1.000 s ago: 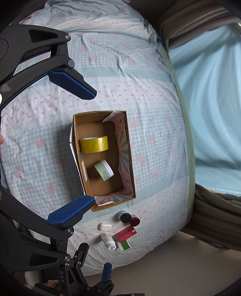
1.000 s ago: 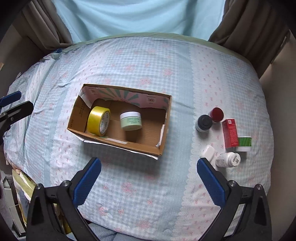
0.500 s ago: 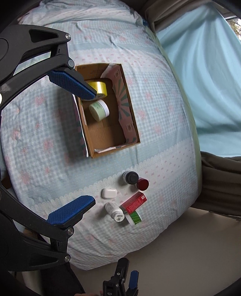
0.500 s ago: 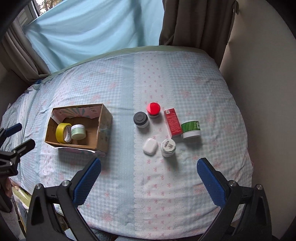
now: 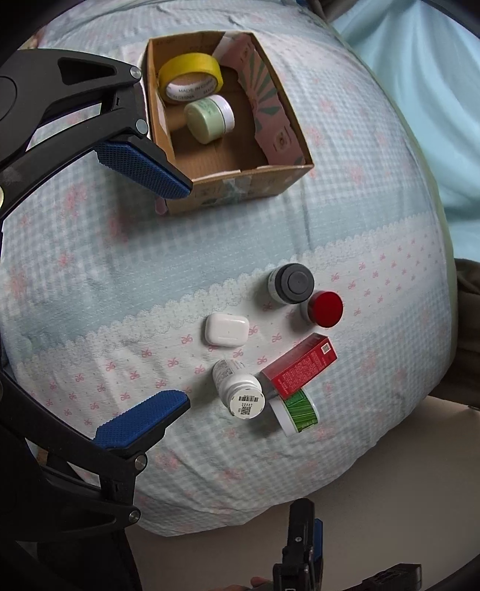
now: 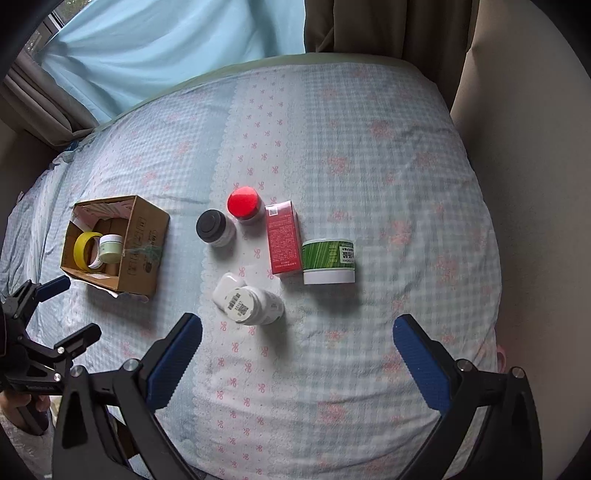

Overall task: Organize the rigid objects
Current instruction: 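Move both tools back toward the remaining items, then grasp the white earbud case with left tool while right tool grasps green-labelled jar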

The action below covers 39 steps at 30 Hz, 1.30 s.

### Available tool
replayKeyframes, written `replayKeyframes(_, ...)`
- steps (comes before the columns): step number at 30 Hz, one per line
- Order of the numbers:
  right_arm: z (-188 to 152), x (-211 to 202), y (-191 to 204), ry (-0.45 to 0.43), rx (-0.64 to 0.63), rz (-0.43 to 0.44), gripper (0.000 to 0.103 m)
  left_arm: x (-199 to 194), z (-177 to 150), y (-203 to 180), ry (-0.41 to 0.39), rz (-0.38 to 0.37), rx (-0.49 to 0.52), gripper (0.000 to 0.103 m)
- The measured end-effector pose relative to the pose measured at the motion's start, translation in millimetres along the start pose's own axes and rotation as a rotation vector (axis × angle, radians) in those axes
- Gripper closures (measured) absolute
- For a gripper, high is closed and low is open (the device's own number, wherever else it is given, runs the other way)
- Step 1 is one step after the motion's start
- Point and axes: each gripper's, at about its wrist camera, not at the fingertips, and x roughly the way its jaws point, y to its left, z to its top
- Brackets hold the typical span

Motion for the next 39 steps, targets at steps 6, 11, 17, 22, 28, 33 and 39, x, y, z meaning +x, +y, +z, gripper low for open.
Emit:
replayKeyframes(6, 16.7, 61.7, -36.0, 0.067, 0.065, 0.068, 0.0, 79.1, 9.5, -13.4, 0.051, -0.002, 0.056, 0.0)
replayKeyframes(11, 24.3, 107.2, -62.5, 0.111, 0.112, 0.115, 0.0, 131.1, 11.4, -21.0, 0.067, -0.014, 0.074, 0.0)
replayKeyframes(17, 27.6, 142.2, -75.8, 0.149, 0.09, 0.162, 0.0, 171.8, 16.5, -29.8, 0.053, -0.03, 0.083, 0.001)
replayKeyframes(22, 34.1, 164.7, -78.9, 0.181, 0.085, 0.217, 0.0, 197.5, 16.3, -33.3, 0.056, -0.028, 0.087, 0.006)
replayKeyframes(28, 38.7, 186.2, -77.6, 0.213, 0.083, 0.251, 0.006, 213.3, 12.2, -38.1, 0.046, -0.024, 0.11, 0.014)
replayKeyframes(33, 40.8, 192.1, -72.3, 0.213, 0.067, 0.262, 0.01, 214.1, 14.0, -41.6, 0.029, -0.019, 0.144, 0.035)
replayKeyframes(39, 42.9, 198.5, -64.9, 0.231, 0.086, 0.336, 0.033, 212.0, 16.0, -44.7, 0.022, -0.05, 0.183, 0.06)
